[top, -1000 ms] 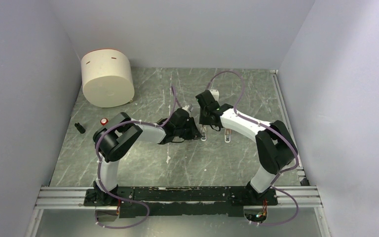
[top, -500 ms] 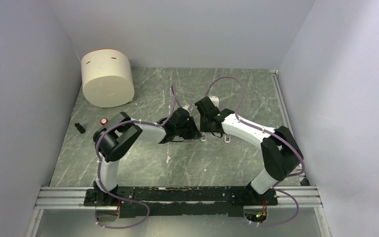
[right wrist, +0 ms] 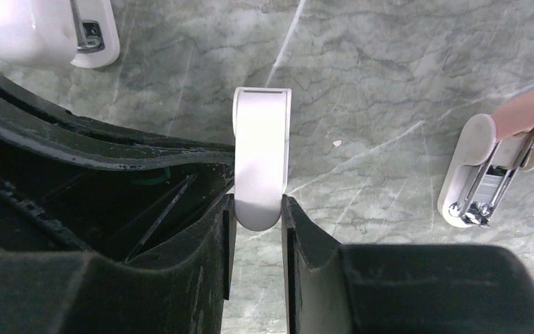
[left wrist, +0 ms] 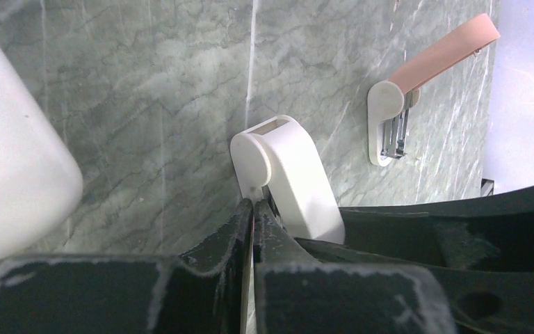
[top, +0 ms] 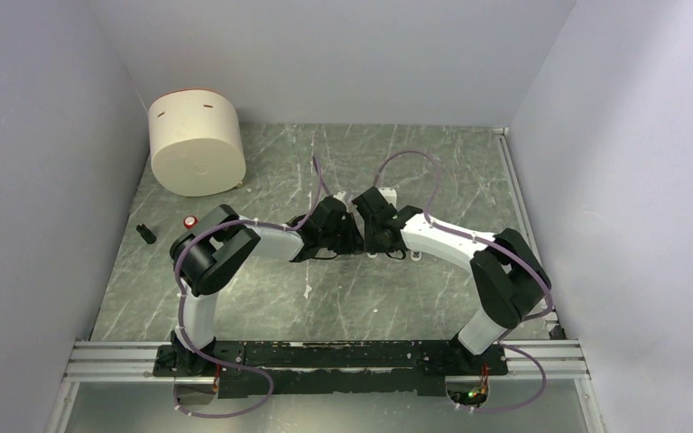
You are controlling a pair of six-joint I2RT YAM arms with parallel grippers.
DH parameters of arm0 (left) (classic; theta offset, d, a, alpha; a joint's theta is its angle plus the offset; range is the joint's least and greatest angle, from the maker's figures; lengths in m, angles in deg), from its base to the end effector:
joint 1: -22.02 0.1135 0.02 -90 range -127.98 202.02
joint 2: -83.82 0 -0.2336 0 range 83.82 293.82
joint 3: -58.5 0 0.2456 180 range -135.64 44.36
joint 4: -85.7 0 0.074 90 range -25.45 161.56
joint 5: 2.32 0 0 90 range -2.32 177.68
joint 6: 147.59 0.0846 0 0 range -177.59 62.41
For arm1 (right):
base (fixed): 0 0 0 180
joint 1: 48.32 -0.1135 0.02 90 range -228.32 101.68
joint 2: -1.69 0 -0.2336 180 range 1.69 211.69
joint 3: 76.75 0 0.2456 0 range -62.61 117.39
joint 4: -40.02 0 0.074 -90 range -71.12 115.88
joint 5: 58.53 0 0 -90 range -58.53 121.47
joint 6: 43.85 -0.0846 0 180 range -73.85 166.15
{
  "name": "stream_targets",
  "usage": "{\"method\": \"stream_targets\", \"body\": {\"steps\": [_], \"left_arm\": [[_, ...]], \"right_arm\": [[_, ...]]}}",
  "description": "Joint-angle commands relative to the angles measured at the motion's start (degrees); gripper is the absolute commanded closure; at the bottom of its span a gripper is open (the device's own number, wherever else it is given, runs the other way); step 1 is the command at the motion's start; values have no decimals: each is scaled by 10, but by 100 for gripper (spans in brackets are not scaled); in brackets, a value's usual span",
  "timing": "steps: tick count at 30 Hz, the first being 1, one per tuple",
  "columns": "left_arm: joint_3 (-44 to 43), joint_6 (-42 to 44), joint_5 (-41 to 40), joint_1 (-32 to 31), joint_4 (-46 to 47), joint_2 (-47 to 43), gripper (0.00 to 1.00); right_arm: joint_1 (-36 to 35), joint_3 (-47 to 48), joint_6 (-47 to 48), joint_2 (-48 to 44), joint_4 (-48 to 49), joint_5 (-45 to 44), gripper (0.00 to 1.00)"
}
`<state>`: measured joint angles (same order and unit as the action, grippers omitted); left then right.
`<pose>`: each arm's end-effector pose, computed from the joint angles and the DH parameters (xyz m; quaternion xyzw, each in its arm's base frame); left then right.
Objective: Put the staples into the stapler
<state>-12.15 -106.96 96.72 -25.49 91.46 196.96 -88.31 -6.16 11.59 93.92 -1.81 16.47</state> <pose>0.2733 -0.3181 0.0682 0.0209 0.8916 -0.3811 0.2438 0.2646 0.1933 0.1170 -0.0158 0.9653 0.0367 0.2580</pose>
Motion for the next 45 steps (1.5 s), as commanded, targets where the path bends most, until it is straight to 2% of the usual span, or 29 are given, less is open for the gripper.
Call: {"method": "stream_targets", "body": {"steps": [1, 6, 13, 29, 35, 38, 41, 43, 45], "left_arm": [[23, 13, -1, -8, -33, 9, 90], [45, 7, 4, -7, -5, -25, 85], [68, 12, -29, -7, -3, -62, 85], [69, 27, -54, -6, -20, -83, 81], [77, 34, -48, -9, -9, -102, 78], [84, 41, -45, -11, 3, -116, 74], [93, 54, -32, -13, 19, -132, 68], [99, 60, -25, -14, 27, -142, 64], [101, 64, -24, -15, 29, -150, 59]], "right_arm": [[-5, -11, -10, 28, 3, -14, 81], [-5, -15, -13, 48, 14, -23, 81], [-5, -11, -18, 49, 10, -35, 79], [-4, 35, -14, 6, -24, -56, 52], [21, 42, -2, -37, -32, -89, 42], [41, 43, 19, -60, -42, -142, 37], [50, 41, 39, -84, -53, -204, 28], [63, 33, 53, -98, -48, -223, 22], [92, 26, 68, -103, -34, -220, 21]]}}
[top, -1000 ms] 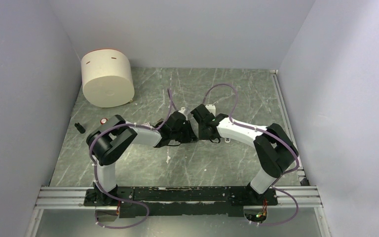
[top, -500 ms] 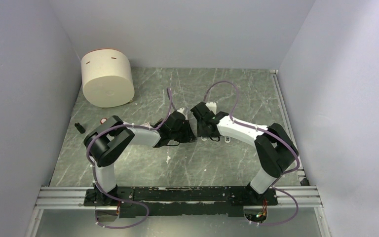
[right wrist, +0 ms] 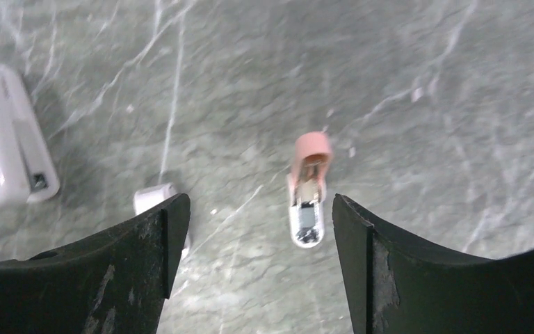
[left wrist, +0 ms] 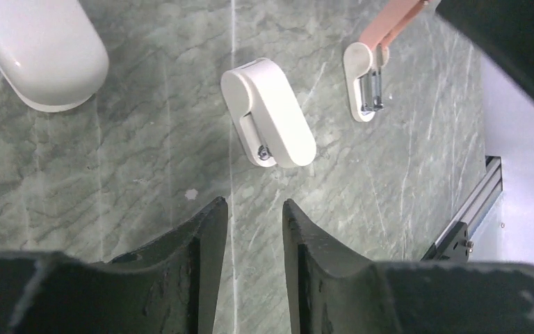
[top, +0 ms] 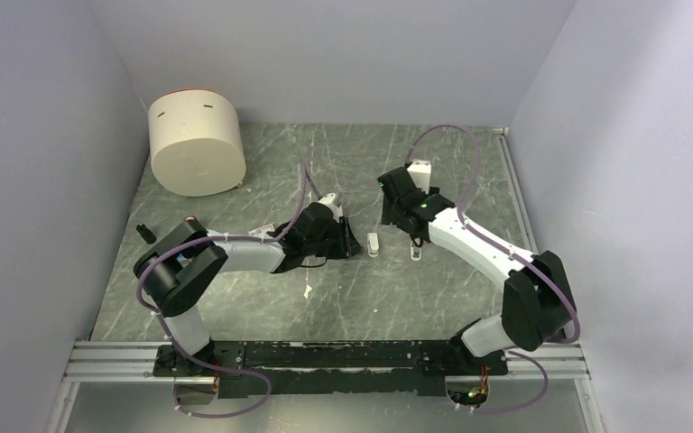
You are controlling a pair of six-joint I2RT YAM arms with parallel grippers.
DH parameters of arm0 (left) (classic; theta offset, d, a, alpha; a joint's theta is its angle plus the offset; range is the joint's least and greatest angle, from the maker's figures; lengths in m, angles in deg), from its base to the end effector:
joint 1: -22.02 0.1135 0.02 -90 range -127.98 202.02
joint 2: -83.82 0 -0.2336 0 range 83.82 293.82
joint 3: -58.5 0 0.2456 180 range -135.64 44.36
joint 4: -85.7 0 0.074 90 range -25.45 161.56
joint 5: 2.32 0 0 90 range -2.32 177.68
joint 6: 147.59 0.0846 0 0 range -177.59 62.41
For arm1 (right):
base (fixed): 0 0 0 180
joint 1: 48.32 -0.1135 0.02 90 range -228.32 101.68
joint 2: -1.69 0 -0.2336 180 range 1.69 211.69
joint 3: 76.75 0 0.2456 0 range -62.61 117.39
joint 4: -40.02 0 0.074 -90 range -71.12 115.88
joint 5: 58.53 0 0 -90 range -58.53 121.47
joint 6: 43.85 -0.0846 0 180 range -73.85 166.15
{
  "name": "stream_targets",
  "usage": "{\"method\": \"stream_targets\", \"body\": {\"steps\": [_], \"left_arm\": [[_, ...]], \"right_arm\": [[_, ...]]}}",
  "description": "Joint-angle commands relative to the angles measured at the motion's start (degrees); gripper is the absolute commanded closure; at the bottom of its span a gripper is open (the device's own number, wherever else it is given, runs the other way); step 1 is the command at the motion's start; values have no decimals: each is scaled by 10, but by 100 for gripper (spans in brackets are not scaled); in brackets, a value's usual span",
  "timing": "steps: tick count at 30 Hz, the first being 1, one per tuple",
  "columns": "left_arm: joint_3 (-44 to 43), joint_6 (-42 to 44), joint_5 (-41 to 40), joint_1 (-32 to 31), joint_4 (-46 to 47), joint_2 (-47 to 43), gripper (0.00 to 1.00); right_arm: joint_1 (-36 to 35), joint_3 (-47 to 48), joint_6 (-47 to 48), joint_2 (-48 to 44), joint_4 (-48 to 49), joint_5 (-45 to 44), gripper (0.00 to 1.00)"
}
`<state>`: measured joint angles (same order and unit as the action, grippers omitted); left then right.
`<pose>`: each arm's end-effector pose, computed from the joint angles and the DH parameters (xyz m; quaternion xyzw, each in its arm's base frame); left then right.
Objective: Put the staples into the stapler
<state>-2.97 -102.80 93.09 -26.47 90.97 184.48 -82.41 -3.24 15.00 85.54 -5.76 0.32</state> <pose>0.2491 -0.2935 0.0996 0.0474 0.8806 -0.3711 0.2908 0.2880 0.1421 0.1801 0.0546 0.9232 -0.0650 0.3749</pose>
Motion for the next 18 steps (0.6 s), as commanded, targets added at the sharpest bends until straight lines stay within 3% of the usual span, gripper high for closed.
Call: {"method": "stream_targets", "body": {"steps": [1, 5, 13, 18], "left_arm": [[11, 23, 13, -5, 35, -28, 57], [12, 23, 12, -5, 34, -36, 48], [13, 24, 11, -5, 30, -41, 39], [14, 21, 10, -5, 29, -45, 25]], "right_arm": [[48, -8, 42, -17, 13, -50, 21], [86, -18, 67, 6, 39, -15, 21], [126, -30, 80, 42, 81, 56, 34], [142, -35, 83, 64, 90, 84, 42]]}}
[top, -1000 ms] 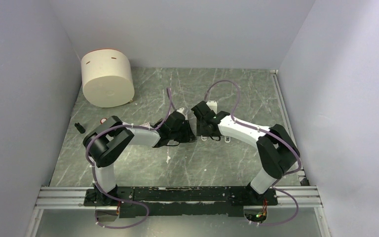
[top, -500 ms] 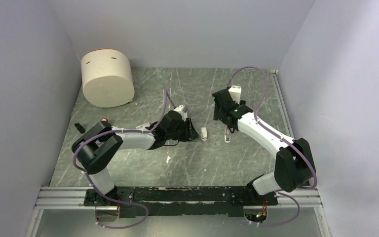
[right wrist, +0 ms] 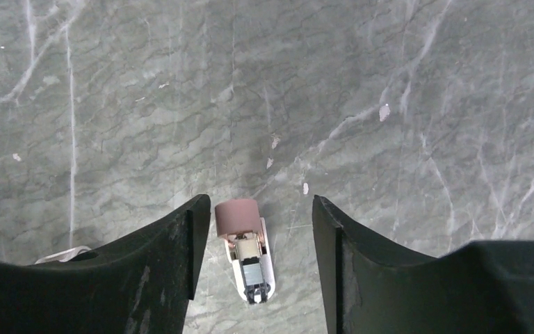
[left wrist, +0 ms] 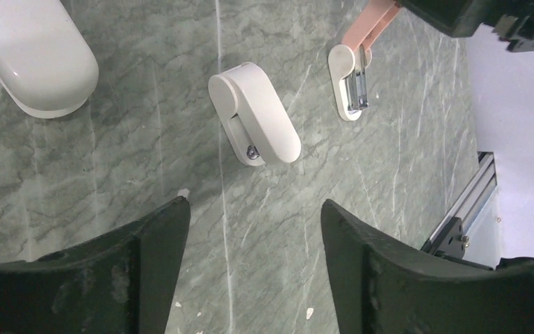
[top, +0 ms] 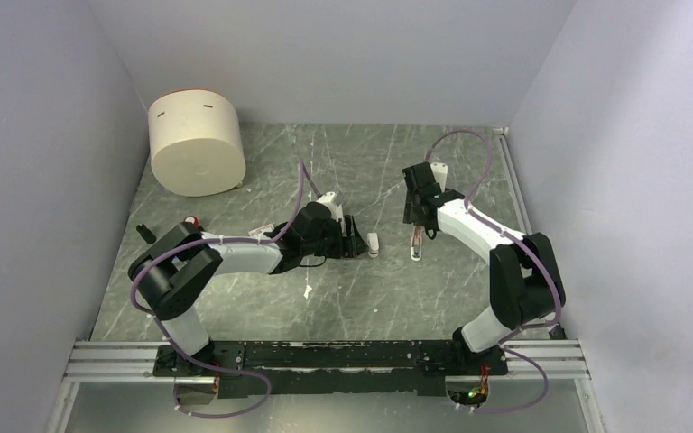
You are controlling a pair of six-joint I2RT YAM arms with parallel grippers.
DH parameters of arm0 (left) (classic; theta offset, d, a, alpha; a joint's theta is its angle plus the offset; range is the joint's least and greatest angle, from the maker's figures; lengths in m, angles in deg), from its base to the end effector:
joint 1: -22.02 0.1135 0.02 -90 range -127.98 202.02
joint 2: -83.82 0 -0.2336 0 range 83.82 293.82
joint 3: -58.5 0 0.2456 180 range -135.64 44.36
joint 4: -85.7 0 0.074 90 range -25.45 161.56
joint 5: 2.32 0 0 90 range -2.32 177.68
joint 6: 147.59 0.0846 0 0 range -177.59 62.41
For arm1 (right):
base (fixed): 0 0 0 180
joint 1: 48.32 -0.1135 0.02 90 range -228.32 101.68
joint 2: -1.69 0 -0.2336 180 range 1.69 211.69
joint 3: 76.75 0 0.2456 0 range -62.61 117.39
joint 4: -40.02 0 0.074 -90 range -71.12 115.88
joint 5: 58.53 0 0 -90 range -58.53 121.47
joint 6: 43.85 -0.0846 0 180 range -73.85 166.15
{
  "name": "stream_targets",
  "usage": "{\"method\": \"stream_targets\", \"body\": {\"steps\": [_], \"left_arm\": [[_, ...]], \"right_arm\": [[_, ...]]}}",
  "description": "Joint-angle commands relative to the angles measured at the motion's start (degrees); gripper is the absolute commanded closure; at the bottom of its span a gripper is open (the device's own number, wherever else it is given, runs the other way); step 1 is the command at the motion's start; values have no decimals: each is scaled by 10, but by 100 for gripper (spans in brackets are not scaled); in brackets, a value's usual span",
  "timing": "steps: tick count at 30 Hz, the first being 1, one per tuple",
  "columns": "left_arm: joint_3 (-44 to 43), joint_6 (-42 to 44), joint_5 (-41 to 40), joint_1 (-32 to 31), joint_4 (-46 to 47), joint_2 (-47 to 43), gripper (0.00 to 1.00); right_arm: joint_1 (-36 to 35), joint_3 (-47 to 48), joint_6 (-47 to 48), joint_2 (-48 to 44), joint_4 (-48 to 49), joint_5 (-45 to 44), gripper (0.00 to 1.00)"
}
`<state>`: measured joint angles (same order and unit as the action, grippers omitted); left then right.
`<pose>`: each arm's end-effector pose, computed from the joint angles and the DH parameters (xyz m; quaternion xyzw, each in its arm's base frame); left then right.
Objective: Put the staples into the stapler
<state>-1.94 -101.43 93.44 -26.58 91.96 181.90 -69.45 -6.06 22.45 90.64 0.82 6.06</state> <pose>0.2465 -0.2924 0.1124 0.0607 0.8691 -0.3833 0.3066 0.3208 0.0850 0.1433 0.0826 0.9348 -0.0910 0.3332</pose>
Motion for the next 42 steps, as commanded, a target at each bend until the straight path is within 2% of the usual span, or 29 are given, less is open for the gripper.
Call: {"method": "stream_targets", "body": {"steps": [1, 4, 13, 19, 24, 25, 30, 37, 42], "left_arm": [[3, 7, 8, -4, 19, -20, 23], [0, 9, 5, -4, 13, -23, 20], [-7, 13, 3, -4, 0, -30, 23], [-43, 17, 9, -4, -24, -22, 23], [-121, 32, 39, -4, -60, 13, 20], [-139, 34, 46, -4, -70, 23, 22], [-211, 50, 52, -2, -91, 82, 45], [-305, 87, 30, 0, -123, 167, 50], [-324, 78, 67, 16, -89, 216, 51]], "right_arm": [[14, -7, 8, 17, 25, 30, 43], [17, -7, 5, 25, 26, 40, 51], [24, -9, -18, 31, 21, 48, 66], [24, -7, -35, 22, 33, 62, 70], [23, 1, -45, 25, 49, 75, 70], [23, 4, -45, 27, 52, 76, 70], [23, 19, -44, 45, 71, 69, 71], [23, 40, -42, 79, 97, 64, 71], [23, 57, -49, 100, 107, 64, 71]]}}
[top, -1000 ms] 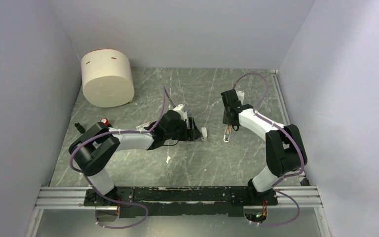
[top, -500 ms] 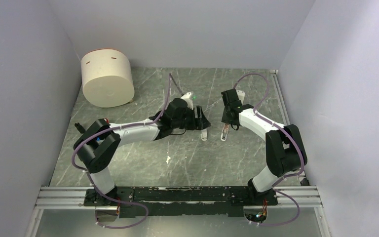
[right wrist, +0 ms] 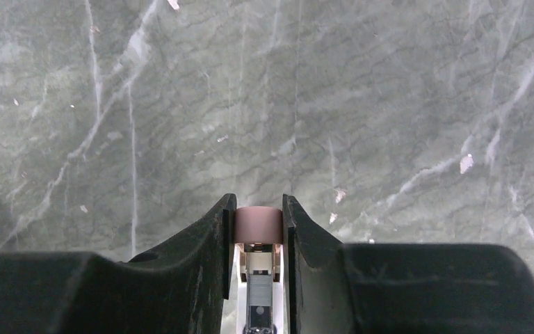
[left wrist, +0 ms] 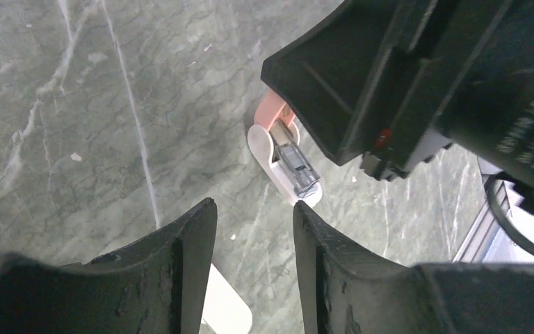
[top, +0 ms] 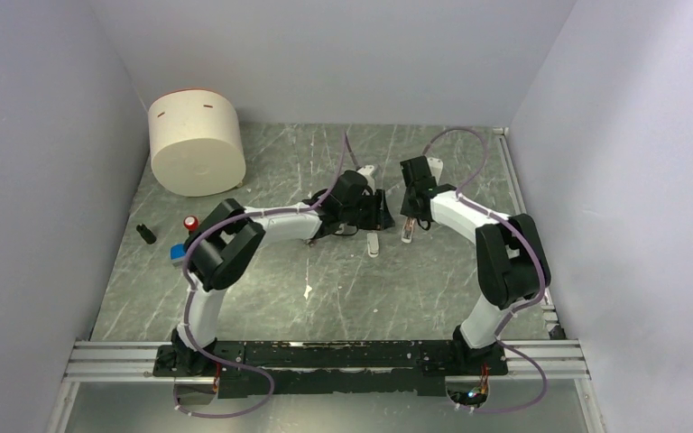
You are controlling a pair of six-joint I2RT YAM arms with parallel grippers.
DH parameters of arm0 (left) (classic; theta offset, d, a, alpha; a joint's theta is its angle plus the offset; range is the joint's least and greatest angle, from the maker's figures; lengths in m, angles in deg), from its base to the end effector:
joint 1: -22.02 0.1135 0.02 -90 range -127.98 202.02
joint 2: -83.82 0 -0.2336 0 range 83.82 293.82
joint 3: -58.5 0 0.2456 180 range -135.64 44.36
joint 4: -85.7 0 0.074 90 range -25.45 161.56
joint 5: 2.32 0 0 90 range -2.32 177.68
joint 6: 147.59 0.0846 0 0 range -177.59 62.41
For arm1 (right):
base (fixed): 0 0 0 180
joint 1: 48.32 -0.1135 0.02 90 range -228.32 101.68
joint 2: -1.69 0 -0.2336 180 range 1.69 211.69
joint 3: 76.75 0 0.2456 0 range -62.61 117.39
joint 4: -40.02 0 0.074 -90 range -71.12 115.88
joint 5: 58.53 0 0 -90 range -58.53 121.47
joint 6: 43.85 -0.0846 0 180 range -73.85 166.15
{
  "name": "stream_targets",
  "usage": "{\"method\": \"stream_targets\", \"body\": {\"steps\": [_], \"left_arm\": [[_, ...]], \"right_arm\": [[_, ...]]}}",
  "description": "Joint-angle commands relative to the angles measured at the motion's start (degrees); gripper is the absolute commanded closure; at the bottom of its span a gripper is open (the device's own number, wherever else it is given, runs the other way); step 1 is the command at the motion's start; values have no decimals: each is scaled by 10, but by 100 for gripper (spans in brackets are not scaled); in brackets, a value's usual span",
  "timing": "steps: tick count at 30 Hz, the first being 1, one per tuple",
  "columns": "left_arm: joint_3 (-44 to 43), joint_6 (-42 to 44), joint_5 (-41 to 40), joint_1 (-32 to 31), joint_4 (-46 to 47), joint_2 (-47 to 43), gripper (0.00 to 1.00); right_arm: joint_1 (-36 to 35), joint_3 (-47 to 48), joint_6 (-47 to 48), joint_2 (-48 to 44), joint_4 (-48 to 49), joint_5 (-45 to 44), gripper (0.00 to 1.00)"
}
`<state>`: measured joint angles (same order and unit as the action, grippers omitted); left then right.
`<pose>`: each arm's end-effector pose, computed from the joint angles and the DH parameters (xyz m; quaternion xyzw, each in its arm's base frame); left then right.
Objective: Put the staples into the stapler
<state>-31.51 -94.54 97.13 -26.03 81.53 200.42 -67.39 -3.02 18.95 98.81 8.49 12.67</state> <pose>0.3102 -0.3659 0.1319 0.1243 0.8584 -0.3856 0.3148 0.3519 0.0928 0.1217 0.1158 0.9348 -0.0264 0.3346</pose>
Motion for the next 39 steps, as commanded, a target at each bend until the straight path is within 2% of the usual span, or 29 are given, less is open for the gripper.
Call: {"method": "stream_targets", "body": {"steps": [1, 5, 17, 19, 27, 39], "left_arm": [[-35, 6, 41, 14, 17, 41, 52], [-32, -10, 92, 20, 52, 62, 56], [-49, -37, 160, 21, 85, 107, 53], [-51, -41, 161, 21, 85, 114, 54], [-50, -31, 144, 21, 81, 122, 73], [-73, -30, 155, 21, 78, 155, 74]], "right_arm": [[3, 30, -16, 21, 29, -1, 71], [2, 32, -17, 14, 30, -2, 71], [3, 22, -14, -7, 39, -5, 71], [2, 24, -13, -7, 40, -6, 71], [3, 26, -12, -9, 39, -7, 71], [3, 26, -13, -10, 39, 1, 71]]}}
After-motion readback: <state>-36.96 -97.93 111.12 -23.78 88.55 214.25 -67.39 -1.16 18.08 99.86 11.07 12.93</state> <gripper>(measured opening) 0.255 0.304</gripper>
